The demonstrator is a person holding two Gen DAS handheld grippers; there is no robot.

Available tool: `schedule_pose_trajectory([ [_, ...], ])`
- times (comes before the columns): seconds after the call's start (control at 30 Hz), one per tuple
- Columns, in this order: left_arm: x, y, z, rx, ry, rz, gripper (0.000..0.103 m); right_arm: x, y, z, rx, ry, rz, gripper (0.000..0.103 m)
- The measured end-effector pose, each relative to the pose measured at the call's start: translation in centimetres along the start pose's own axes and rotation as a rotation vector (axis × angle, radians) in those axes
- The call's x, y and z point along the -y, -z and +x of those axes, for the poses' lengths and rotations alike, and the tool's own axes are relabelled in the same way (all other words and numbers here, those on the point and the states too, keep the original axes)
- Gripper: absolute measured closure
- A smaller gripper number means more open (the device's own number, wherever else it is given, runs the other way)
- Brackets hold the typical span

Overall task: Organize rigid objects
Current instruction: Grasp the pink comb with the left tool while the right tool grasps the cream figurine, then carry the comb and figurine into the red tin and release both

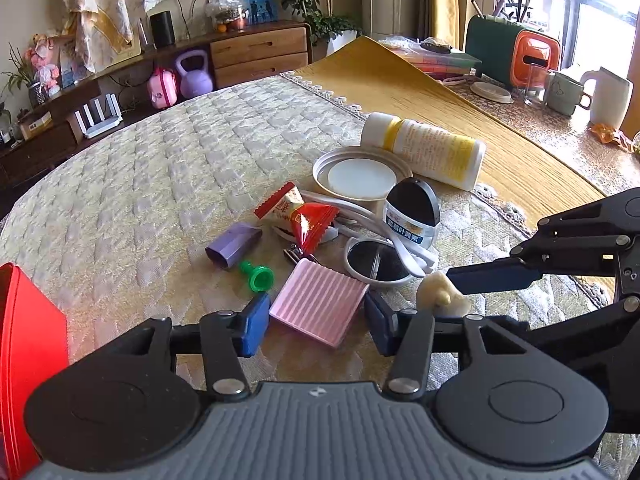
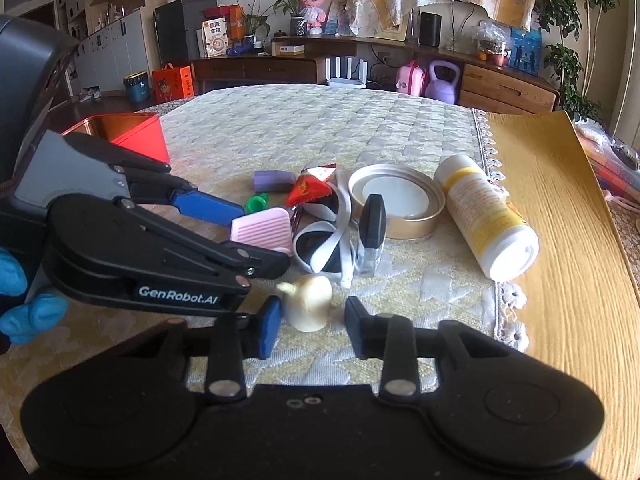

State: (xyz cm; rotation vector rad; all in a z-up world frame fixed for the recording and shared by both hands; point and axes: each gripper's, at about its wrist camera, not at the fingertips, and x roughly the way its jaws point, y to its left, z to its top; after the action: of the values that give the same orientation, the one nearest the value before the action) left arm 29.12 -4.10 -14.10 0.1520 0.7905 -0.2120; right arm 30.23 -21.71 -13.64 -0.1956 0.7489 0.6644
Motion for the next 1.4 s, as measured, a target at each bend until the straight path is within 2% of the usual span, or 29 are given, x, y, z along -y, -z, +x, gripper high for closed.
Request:
schedule_pose_trajectory([
  [0.07,0.0,0.1,-0.1,0.001,-0.006,-0.003,0.054,0.0,0.0,-0.1,0.001,-0.004,0.006,0.079],
  [0.3,-0.5,0.6,-1.0,0.002,-0.017,-0.074,0.056,-0.2,0.4,-0.8,-0.001,0.008,0.025,0.079],
  [0.7,-1.4,1.7,-5.4,0.035,-0.014,-0.170,0.056,-2.0,0.0,-3.8,0.020,0.003,0.048,0.079],
  [1.07,-3.3,2.7,-11.5,0.075,-0.044,-0.225,0.056,-5.7,-2.0,-6.3,0.063,-0.040,0.027,0.079],
  [1.4,-6.6,3.8,-15.9,0.114,-0.096,-0.272,0.056,-10.0,-4.6,-6.4,0.091,-0.097,-0.015,0.079],
])
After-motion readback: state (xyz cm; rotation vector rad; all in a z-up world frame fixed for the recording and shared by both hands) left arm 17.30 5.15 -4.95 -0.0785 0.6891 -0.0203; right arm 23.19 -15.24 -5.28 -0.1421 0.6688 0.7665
